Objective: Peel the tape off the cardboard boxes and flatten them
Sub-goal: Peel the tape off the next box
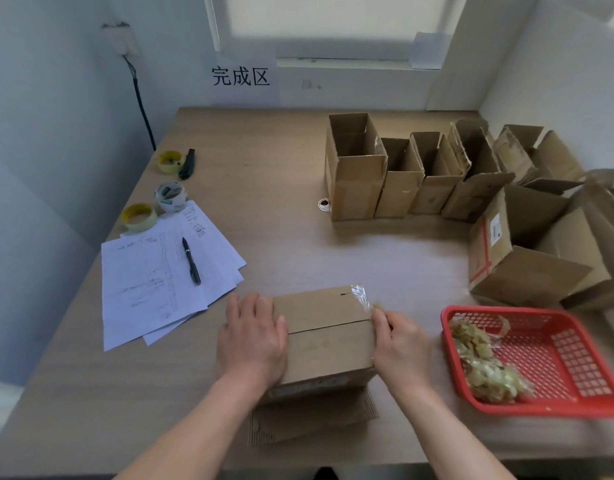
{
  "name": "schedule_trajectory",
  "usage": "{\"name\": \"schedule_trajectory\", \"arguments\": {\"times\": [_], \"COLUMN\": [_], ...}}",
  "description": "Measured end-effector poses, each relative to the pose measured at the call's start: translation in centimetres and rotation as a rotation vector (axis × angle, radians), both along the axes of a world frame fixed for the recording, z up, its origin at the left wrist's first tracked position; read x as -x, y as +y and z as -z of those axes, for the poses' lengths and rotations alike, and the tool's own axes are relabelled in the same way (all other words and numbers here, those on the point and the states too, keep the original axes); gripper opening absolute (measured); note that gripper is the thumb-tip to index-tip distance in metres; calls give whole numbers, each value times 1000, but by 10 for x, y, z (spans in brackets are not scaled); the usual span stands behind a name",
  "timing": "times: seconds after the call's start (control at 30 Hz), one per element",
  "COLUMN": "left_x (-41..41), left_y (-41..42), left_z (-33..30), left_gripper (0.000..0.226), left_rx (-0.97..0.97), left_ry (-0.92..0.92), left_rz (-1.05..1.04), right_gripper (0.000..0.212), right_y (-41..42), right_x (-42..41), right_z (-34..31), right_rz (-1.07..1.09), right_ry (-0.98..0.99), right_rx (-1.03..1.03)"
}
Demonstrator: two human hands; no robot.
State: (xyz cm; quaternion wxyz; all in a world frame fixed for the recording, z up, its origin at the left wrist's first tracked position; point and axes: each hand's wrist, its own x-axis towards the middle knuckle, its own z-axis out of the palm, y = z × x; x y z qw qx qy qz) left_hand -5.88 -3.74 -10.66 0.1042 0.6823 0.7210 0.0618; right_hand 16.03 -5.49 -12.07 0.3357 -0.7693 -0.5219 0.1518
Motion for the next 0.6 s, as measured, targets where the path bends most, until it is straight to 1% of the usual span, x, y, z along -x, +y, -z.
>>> {"name": "schedule_trajectory", "arguments": {"times": [0.1, 0.2, 0.27, 0.33, 0.4, 0.47, 0.5, 0.53, 0.6], "left_x": [0, 2, 2, 2, 2, 3, 2, 2, 2], "left_y": [1, 2, 2, 2, 1, 1, 1, 1, 2], "left_z": [2, 5, 6, 6, 5, 4, 4, 4, 4], "left_gripper": [27, 26, 26, 25, 25, 24, 24, 24, 25], "left_rx": [-3, -5, -10, -15, -12, -11, -13, -16, -16], "left_ry": [2, -14, -22, -30, -33, -39, -40, -39, -35], "left_rz": [3, 0, 2, 7, 7, 3, 4, 7, 9], "right_gripper": [48, 51, 43, 28, 20, 23, 26, 34, 55], "right_y": [2, 7, 11, 15, 17, 16, 13, 8, -5], "right_x": [1, 7, 7, 3, -4, -11, -15, -19, -27], "right_z": [11, 23, 26, 23, 17, 10, 5, 2, -4], "right_rz": [222, 403, 457, 447, 411, 378, 359, 335, 291], "right_ry": [268, 561, 797, 1004, 1067, 1071, 1079, 1098, 1197], "right_rx": [14, -1, -1, 64, 190, 269, 286, 288, 284]}}
